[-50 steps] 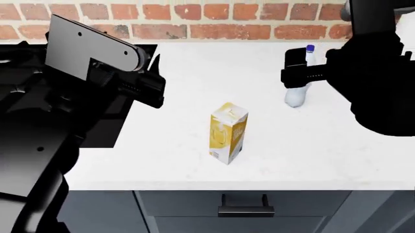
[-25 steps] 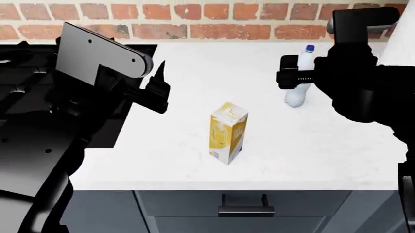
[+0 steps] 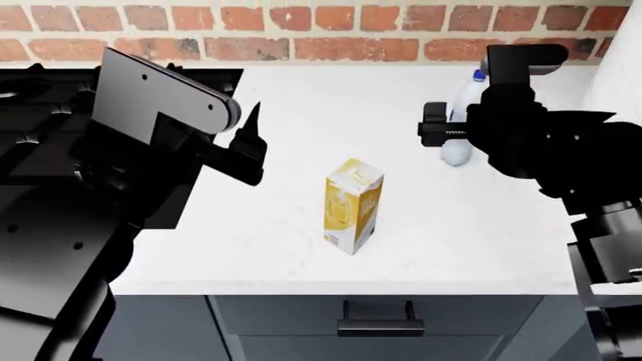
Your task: Move the drinks to the dining counter.
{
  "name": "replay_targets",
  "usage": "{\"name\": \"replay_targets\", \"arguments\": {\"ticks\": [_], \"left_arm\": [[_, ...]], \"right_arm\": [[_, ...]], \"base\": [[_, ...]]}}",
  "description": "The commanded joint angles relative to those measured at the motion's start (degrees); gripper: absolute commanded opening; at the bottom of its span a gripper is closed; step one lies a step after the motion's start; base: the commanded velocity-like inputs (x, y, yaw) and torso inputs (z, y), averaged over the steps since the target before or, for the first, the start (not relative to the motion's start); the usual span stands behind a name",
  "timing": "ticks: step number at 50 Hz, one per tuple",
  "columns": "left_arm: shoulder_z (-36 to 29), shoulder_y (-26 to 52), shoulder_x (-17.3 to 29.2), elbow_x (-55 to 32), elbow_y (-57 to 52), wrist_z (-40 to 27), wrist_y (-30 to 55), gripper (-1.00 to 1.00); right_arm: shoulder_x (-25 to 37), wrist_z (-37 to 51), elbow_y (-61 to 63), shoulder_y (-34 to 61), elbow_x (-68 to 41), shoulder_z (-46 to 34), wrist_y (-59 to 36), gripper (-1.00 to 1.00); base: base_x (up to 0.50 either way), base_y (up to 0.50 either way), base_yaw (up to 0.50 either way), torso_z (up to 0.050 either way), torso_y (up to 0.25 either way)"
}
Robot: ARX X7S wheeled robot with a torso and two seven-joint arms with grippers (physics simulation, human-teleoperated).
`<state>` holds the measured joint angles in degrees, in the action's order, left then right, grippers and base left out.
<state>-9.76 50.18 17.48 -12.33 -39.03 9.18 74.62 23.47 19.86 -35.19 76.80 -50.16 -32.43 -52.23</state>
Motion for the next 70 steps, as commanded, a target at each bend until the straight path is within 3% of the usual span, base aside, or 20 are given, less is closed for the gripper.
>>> {"name": "replay_targets", "arguments": {"ticks": [1,2,3,15,23,33,53,61,70], "left_arm": [[0.20,-0.90,0.18,-0.45,-0.92,0.00,-0.47,1.00],[0.26,-0.88,0.18,-0.51,-0.98,0.02,-0.42,1.00],[0.51,-0.81,0.23,-0.51,-0.93,-0.03,-0.33,1.00],[3.86,-3.21,1.45,-2.91,-3.60,2.04,2.38,1.00],[15.55,-4.98,-2.10,-14.29,-5.79,13.43,8.39,1.00],[16.77,-7.63,-0.61,-18.75,-8.34,17.98,8.96,1.00],[15.56,-10.50,0.74,-22.16,-12.00,19.20,9.37,1.00],[13.76,-7.71,-2.23,-21.69,-12.05,14.87,11.98,1.00],[9.73,-8.10,-3.88,-19.57,-8.86,11.12,9.53,1.00]], "right_arm": [[-3.57,-7.97,-13.16,2.68,4.68,-3.71,6.04,1.00],[-3.43,-7.48,-12.87,2.59,4.83,-3.92,5.59,1.00],[-2.80,-6.88,-11.23,2.08,4.15,-3.27,5.26,-1.00],[4.76,3.46,11.21,-3.07,-2.67,1.74,-2.39,-1.00],[8.35,9.29,25.90,-2.06,-8.39,5.13,-8.55,-1.00],[8.37,10.05,28.86,-0.94,-9.37,5.40,-9.36,-1.00],[8.91,11.26,30.62,0.68,-10.46,5.95,-10.66,-1.00],[9.07,11.39,30.74,0.58,-10.63,5.95,-10.74,-1.00],[9.53,11.14,31.28,-0.12,-10.87,6.00,-10.43,-1.00]], "base": [[0.00,0.00,0.00,0.000,0.000],[0.00,0.00,0.00,0.000,0.000],[0.00,0.00,0.00,0.000,0.000],[0.00,0.00,0.00,0.000,0.000],[0.00,0.00,0.00,0.000,0.000],[0.00,0.00,0.00,0.000,0.000],[0.00,0.00,0.00,0.000,0.000],[0.00,0.00,0.00,0.000,0.000],[0.00,0.00,0.00,0.000,0.002]]}}
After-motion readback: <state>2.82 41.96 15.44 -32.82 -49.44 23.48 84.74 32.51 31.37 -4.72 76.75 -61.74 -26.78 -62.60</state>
